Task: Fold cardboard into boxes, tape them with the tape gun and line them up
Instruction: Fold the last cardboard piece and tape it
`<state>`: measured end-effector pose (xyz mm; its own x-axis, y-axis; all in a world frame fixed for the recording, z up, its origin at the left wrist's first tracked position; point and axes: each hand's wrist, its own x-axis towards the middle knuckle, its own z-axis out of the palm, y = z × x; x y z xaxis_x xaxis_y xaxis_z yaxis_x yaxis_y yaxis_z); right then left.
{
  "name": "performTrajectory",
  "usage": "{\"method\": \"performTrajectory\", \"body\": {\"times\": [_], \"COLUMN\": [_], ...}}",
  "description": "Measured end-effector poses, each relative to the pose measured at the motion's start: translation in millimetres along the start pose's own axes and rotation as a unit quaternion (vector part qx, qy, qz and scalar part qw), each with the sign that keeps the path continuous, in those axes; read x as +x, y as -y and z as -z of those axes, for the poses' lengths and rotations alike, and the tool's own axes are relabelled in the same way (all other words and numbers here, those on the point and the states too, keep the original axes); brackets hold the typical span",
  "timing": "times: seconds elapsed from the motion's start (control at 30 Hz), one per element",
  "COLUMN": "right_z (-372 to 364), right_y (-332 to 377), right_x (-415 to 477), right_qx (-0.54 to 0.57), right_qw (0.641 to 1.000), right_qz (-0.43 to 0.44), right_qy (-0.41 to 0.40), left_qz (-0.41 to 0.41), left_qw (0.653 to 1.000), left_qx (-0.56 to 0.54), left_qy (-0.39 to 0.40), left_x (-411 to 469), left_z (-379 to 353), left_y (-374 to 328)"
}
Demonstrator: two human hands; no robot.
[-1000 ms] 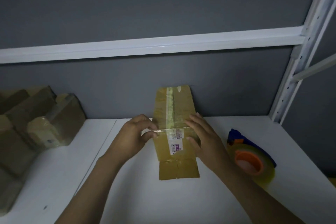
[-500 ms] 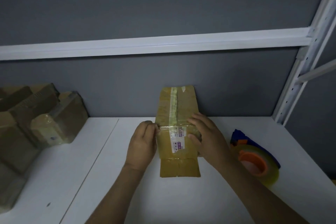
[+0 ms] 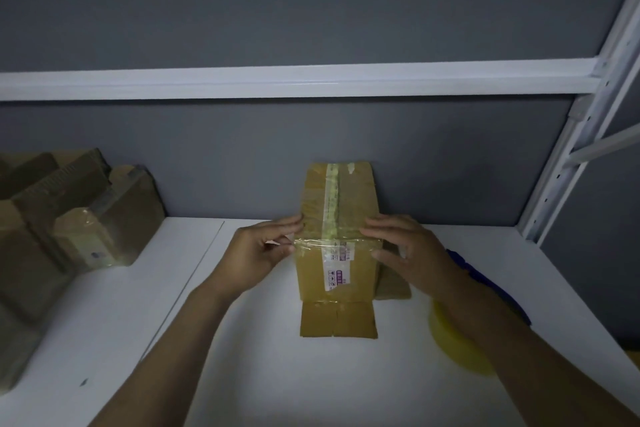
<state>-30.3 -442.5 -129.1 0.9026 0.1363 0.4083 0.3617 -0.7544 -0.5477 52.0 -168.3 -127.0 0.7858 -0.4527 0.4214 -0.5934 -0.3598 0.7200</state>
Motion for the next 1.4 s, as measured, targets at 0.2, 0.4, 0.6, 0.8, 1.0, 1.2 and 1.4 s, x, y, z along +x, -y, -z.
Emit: {"method": "performTrajectory", "body": {"times": [0.2, 0.4, 0.6, 0.8, 1.0, 1.2, 1.4], "right_z": [-13, -15, -38, -39, -15, -4, 9], "right_y": [-3, 7, 0, -5, -16, -15, -17], "right_x": [3, 19, 31, 17, 7, 12, -4], "right_qx": [-0.062, -0.073, -0.148, -0.084, -0.021, 0.024, 0.037], "right_qw": [0.996, 0.993, 0.971, 0.981, 0.996, 0.999, 0.997], "right_qz": [0.027, 0.030, 0.035, 0.060, 0.060, 0.034, 0.051], "right_qy": [-0.057, -0.087, -0.184, -0.164, -0.067, -0.032, -0.040], "left_qz": [-0.028, -0.016, -0.098, -0.118, -0.041, -0.003, -0.106], "left_qw": [0.999, 0.989, 0.982, 0.988, 0.994, 0.992, 0.990], "left_qx": [0.023, 0.147, 0.156, 0.092, -0.058, -0.066, 0.057], "left_qy": [-0.015, -0.017, -0.039, -0.026, 0.078, 0.106, 0.078], "left_x": [2, 16, 24, 14, 16, 15, 8], "left_z": [-11, -16, -42, -36, -12, -5, -3], "left_y": [1, -12, -1, 14, 17, 11, -9]}}
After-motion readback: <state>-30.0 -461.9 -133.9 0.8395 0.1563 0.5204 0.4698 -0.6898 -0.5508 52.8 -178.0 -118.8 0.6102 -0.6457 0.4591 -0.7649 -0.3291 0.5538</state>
